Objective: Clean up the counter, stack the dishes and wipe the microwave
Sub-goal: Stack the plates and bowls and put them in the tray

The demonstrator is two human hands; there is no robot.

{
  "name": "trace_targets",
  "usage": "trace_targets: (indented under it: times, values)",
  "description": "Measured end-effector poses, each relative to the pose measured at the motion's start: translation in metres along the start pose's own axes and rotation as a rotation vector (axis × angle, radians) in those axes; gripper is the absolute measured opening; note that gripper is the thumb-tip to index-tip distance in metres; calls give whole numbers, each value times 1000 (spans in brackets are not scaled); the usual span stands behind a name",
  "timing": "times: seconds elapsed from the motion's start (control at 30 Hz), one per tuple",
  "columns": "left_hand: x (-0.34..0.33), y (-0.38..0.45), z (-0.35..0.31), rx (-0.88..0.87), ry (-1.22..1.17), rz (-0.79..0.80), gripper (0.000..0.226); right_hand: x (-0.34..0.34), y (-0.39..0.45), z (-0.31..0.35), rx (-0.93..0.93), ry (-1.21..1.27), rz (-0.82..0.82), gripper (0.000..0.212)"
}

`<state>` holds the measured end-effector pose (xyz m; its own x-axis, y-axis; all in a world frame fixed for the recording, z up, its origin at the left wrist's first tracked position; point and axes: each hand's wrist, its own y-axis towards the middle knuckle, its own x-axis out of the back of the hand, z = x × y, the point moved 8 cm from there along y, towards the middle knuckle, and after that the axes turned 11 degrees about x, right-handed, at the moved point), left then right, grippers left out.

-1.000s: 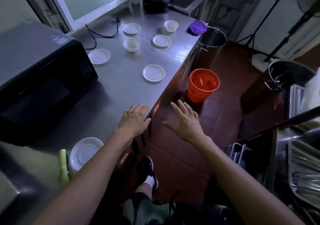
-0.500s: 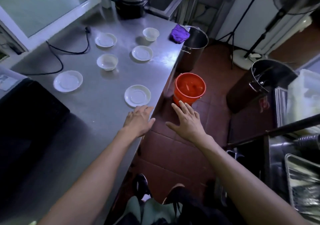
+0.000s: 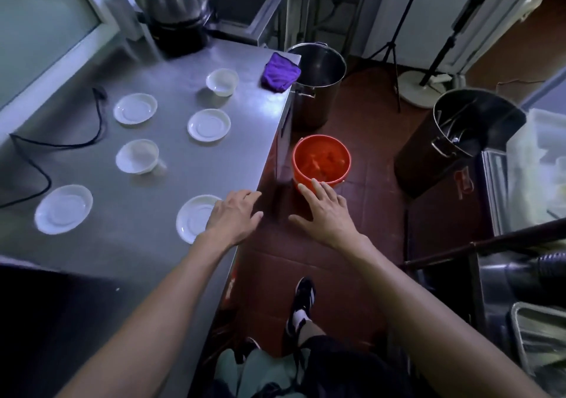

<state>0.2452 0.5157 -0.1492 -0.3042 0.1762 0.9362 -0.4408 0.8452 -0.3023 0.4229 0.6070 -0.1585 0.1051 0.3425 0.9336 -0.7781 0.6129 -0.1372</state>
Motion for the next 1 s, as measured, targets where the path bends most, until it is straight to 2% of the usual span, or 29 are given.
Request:
trace_targets:
  times: [0.13,0.3,0.73,1.0]
  values:
    - [11,36,-14,44,21,8,53,15,42,-32,37,27,-13,78]
    - [16,56,-3,156,24,13,53,17,87,-49,119,42,66,76]
    - [26,89,54,359,-40,-41,54,9,177,-3,335,32,167,70]
    - [22,123,125,484,-148,-56,57,-11,246,37,434,-13,264,68]
